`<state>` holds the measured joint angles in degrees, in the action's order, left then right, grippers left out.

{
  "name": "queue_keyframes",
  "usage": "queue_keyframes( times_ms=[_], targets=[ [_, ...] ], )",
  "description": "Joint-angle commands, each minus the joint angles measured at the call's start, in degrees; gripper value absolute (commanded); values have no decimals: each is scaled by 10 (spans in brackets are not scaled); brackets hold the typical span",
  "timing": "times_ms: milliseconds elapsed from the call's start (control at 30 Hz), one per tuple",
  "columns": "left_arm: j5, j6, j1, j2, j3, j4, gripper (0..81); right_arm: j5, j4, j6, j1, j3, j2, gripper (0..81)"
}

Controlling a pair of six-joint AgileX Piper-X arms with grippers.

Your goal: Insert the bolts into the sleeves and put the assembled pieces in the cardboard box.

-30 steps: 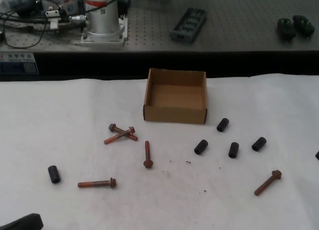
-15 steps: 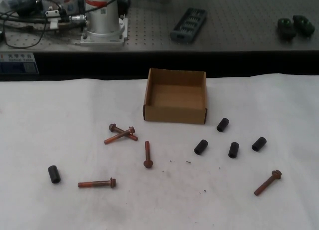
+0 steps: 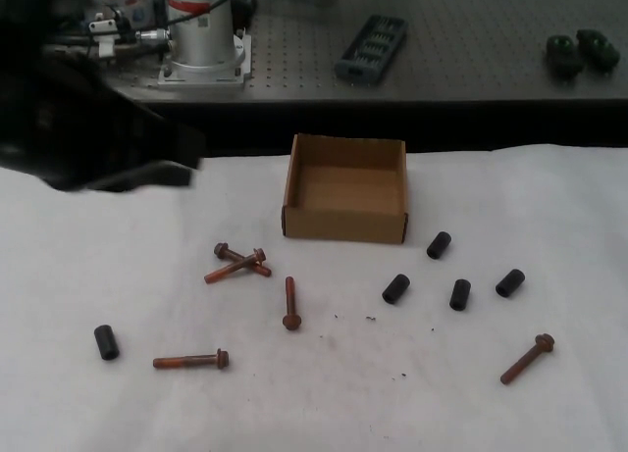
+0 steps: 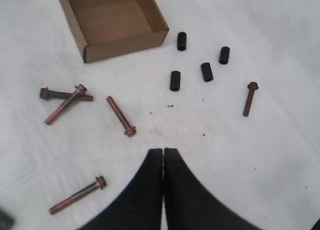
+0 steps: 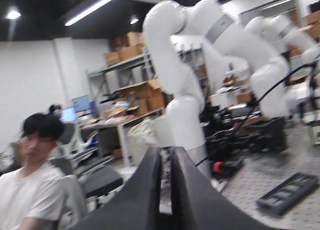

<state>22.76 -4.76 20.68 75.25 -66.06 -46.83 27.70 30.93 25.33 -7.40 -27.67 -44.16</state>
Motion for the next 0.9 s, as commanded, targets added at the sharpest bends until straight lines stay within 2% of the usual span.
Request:
queue_keyframes(
  times_ms=[0, 167, 300, 400, 500, 600, 667, 800, 867],
  targets=[
    [11, 9, 1, 33, -8, 23, 6, -44, -39, -39, 10, -45, -33, 71],
    [11, 9, 22, 109, -8, 90, 6, -13, -119, -40, 12, -129, -148, 70],
    [61, 39, 48, 137, -8, 155, 6, 12, -163, -21, 13, -188, -236, 70],
    [50, 39, 70, 149, -8, 205, 15, 12, -166, -16, 20, -212, -285, 70],
    [44, 39, 88, 165, -18, 251, 141, 12, -166, -16, 37, -233, -319, 70],
    [41, 39, 105, 192, -39, 270, 404, 12, -166, -16, 59, -247, -335, 70],
    [11, 39, 118, 218, -60, 268, 484, 12, -164, -16, 75, -253, -343, 70],
    [-26, 90, 139, 288, -116, 223, 389, -59, -164, -4, 100, -256, -350, 70],
    [-46, 109, 149, 318, -144, 197, 388, -91, -161, -5, 115, -257, -350, 70]
  ],
)
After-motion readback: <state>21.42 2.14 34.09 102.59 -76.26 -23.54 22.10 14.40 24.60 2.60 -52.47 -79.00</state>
